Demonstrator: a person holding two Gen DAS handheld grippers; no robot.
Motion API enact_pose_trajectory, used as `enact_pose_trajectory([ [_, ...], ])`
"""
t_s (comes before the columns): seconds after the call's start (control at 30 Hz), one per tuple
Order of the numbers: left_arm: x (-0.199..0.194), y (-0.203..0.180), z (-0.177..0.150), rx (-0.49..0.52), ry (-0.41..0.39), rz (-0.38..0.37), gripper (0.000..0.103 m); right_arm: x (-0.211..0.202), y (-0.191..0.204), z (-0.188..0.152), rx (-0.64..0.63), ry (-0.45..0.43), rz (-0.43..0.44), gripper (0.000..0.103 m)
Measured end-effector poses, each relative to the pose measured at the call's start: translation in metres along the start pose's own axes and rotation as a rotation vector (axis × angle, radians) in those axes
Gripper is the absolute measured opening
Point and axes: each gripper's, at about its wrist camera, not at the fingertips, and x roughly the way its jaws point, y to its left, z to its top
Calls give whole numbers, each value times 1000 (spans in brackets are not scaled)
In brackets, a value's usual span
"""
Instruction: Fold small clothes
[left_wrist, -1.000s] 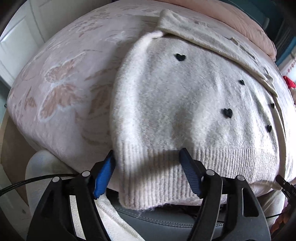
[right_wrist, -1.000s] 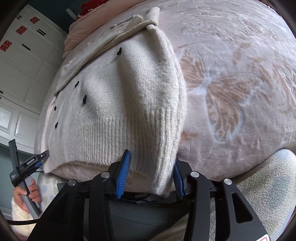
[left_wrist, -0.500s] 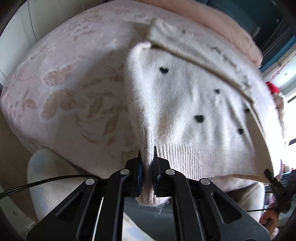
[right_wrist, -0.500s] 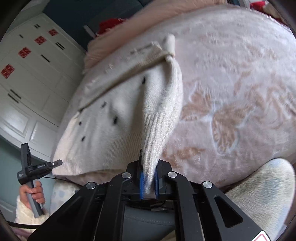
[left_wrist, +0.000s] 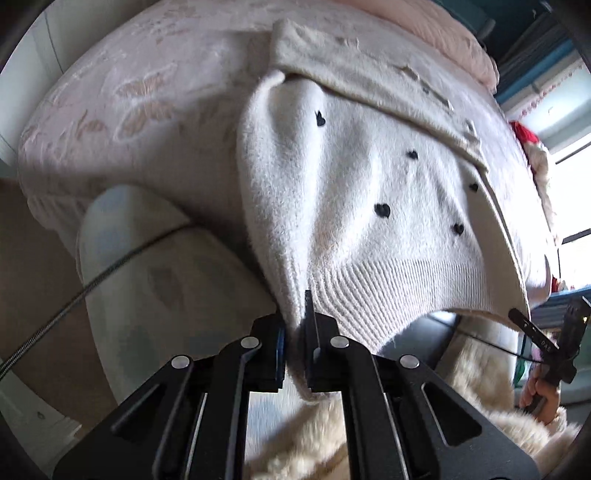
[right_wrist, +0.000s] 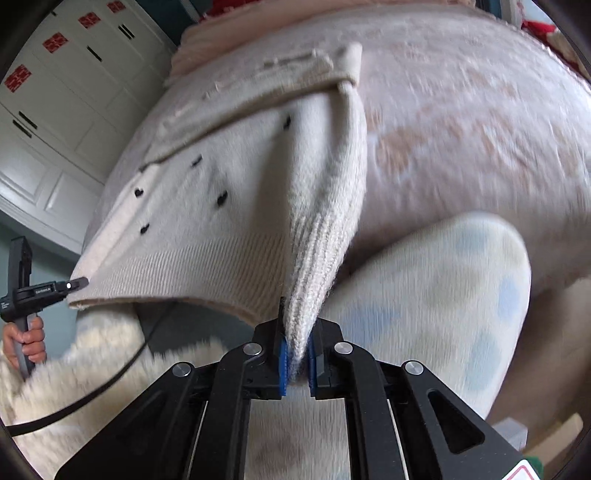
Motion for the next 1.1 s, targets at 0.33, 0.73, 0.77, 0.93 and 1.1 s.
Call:
enact_pose_trajectory([
  [0.33, -43, 1, 26, 19, -13, -20, 6, -46, 13, -5, -10, -17, 75, 7],
  [0.73, -75, -49, 191, 32, -452, -32, 6, -69, -3, 180, 36, -506, 186, 7],
  [0.77, -66, -49, 207, 8, -464, -24, 6, -58, -9, 199, 62, -520, 188, 7],
  [0.93, -11, -56, 281, -12, -474, 50, 6, -13, -21, 253, 124, -524, 178, 7],
  [1.1, 41, -54, 328, -76, -413, 81, 7, 40, -36, 296, 182, -483, 149, 7],
])
